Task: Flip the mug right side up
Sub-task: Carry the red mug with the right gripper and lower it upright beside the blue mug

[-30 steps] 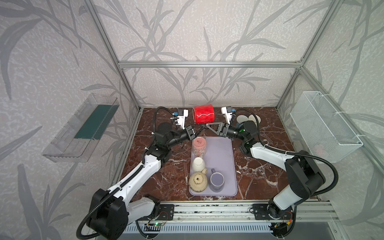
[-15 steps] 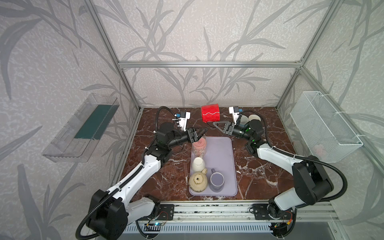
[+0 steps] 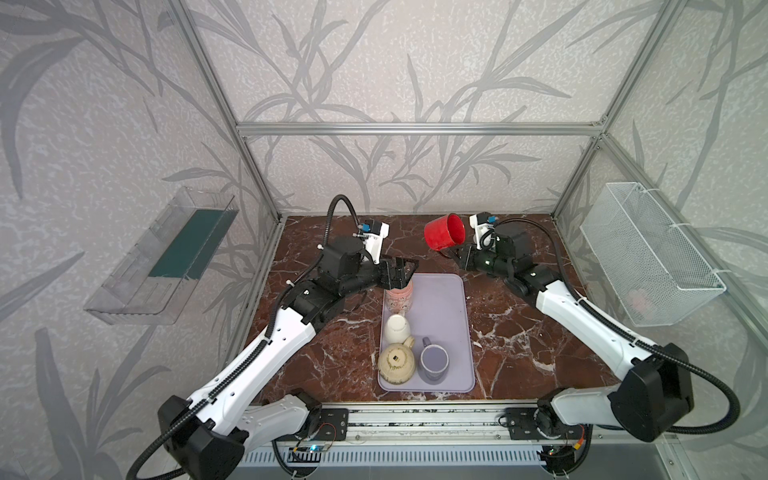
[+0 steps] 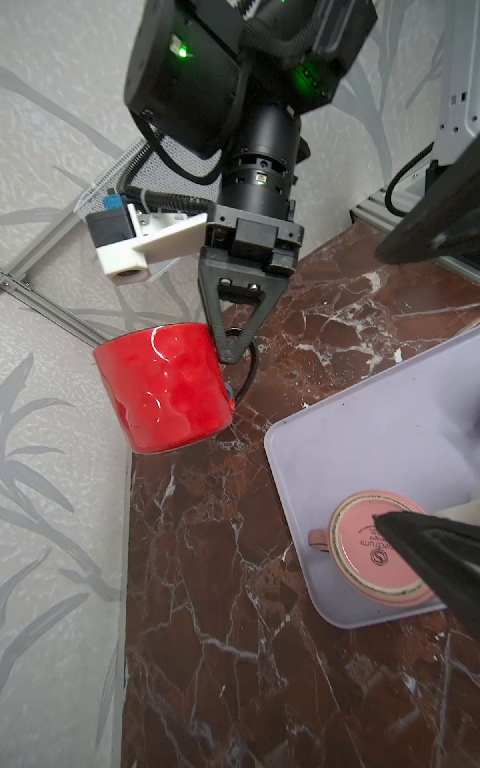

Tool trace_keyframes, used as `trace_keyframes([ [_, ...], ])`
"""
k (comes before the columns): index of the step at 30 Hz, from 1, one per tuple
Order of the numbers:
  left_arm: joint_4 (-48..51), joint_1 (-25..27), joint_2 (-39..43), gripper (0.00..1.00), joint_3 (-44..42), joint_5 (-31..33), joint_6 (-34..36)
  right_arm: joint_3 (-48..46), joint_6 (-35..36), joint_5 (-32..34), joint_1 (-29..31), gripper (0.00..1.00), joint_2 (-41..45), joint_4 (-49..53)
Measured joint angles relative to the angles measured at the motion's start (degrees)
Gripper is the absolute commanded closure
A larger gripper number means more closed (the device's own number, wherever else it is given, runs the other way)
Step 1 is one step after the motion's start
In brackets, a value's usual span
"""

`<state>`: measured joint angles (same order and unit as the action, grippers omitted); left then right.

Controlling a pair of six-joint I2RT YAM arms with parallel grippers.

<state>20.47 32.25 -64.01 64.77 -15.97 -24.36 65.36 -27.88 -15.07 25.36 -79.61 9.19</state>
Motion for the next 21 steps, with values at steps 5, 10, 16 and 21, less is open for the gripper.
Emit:
trace_keyframes([
  [5, 7.5, -0.1, 2.1, 0.01, -0.9, 6.6, 3.6, 6.0, 5.9, 6.7, 0.0, 1.00, -6.3, 9.0],
  [10, 10.7, -0.1, 4.6, 0.01, -3.7, 10.9, 6.2, 13.1, 10.6, 11.6, 0.0, 1.00, -15.1, 15.2],
  [16, 11.3, -0.1, 4.6, 0.01, -6.4, 13.4, 7.9, 19.5, 13.3, 16.9, 0.0, 1.00, -23.4, 19.3],
  [21, 11.3, -0.1, 4.9, 0.00, -7.1, 15.1, 8.0, 21.4, 14.3, 20.6, 0.0, 1.00, -27.5, 20.3],
])
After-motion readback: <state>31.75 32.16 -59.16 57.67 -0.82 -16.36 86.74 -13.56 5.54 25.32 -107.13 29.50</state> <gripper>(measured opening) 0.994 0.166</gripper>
